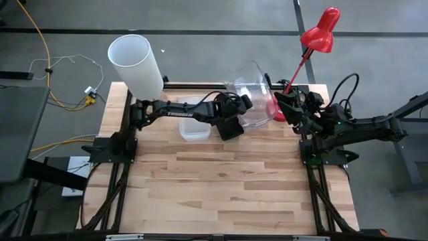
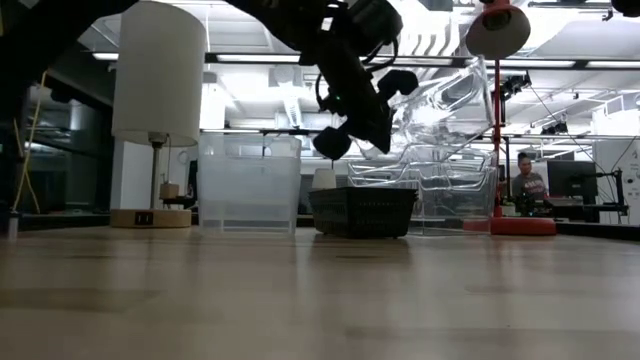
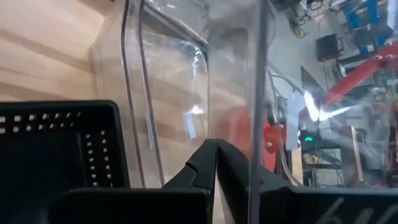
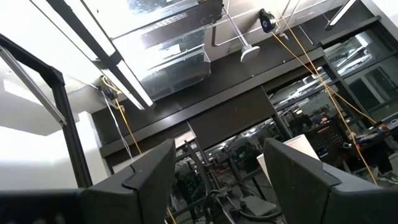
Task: Stack baskets by color
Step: Stack the transparent bin on the transparent bin
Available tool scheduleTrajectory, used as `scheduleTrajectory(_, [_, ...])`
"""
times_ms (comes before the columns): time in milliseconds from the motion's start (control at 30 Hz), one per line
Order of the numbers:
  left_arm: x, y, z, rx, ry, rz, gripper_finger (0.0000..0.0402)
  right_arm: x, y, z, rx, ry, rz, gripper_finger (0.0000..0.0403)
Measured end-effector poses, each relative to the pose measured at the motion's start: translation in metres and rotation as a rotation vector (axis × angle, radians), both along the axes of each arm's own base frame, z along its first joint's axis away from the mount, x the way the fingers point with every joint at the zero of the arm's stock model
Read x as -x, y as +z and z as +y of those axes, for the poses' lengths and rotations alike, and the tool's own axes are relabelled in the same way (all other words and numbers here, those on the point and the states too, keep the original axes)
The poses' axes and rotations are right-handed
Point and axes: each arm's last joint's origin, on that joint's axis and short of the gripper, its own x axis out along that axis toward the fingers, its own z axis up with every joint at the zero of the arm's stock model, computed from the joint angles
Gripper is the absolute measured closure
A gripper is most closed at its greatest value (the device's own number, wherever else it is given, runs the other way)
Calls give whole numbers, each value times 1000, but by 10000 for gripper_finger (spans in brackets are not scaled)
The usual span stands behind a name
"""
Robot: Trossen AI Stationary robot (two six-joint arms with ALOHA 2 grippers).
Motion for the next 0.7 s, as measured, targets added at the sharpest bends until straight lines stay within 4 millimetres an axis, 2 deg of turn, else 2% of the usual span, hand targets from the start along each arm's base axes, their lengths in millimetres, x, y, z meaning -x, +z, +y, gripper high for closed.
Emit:
scheduleTrajectory(300, [1,-1,4,2,-53,39,388,0,0,0,-5,-12,1,171])
scheduleTrajectory(700, [1,-1,4,-18,-93,75,301,0,0,0,-5,-12,1,171])
